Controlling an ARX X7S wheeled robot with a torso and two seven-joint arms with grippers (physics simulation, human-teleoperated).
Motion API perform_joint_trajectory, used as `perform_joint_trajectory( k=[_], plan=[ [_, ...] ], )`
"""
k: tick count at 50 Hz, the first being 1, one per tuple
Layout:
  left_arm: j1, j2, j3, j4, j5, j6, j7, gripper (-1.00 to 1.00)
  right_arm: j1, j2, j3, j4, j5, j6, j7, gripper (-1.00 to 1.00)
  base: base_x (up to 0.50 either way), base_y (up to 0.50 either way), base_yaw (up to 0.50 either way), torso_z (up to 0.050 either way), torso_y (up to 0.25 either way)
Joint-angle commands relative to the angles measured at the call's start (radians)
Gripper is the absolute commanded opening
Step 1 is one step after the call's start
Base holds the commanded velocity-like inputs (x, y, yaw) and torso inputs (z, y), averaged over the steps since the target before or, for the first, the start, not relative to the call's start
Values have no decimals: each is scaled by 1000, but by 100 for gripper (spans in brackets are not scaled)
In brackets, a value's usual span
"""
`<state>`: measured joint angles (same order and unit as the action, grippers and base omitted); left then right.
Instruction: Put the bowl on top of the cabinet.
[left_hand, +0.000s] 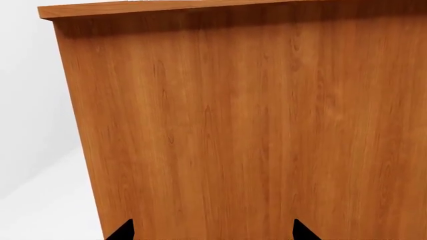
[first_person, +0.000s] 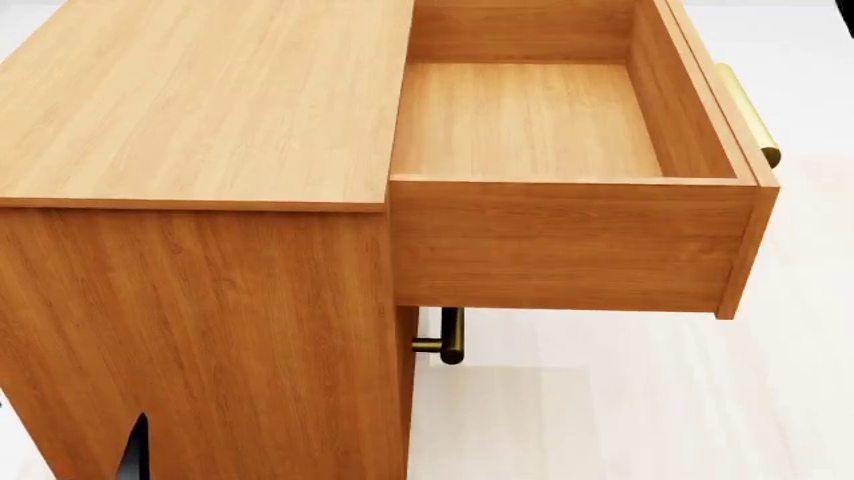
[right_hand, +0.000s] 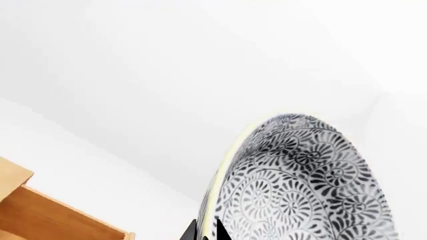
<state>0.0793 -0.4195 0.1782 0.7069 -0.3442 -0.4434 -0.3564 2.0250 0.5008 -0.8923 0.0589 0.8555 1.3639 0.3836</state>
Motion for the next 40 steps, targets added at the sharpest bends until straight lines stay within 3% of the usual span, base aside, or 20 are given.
perform_joint_trajectory(
  k=[1,16,34,40],
  plan=[
    [3,1,5,-15,1,13,1,100,47,-153,-78,83,-55,-73,-55,-100,0,0,0,0,0],
    [5,9,-10,-52,-16,45,6,100,44,-292,-158,168,-88,-162,-133,-100,0,0,0,0,1],
    [-15,17,-12,-123,0,105,19,100,23,-494,-268,470,-184,-397,-263,-100,0,0,0,0,1],
    [-6,13,3,-130,21,117,19,100,101,-501,-495,558,95,-567,-185,-100,0,0,0,0,0]
  ],
)
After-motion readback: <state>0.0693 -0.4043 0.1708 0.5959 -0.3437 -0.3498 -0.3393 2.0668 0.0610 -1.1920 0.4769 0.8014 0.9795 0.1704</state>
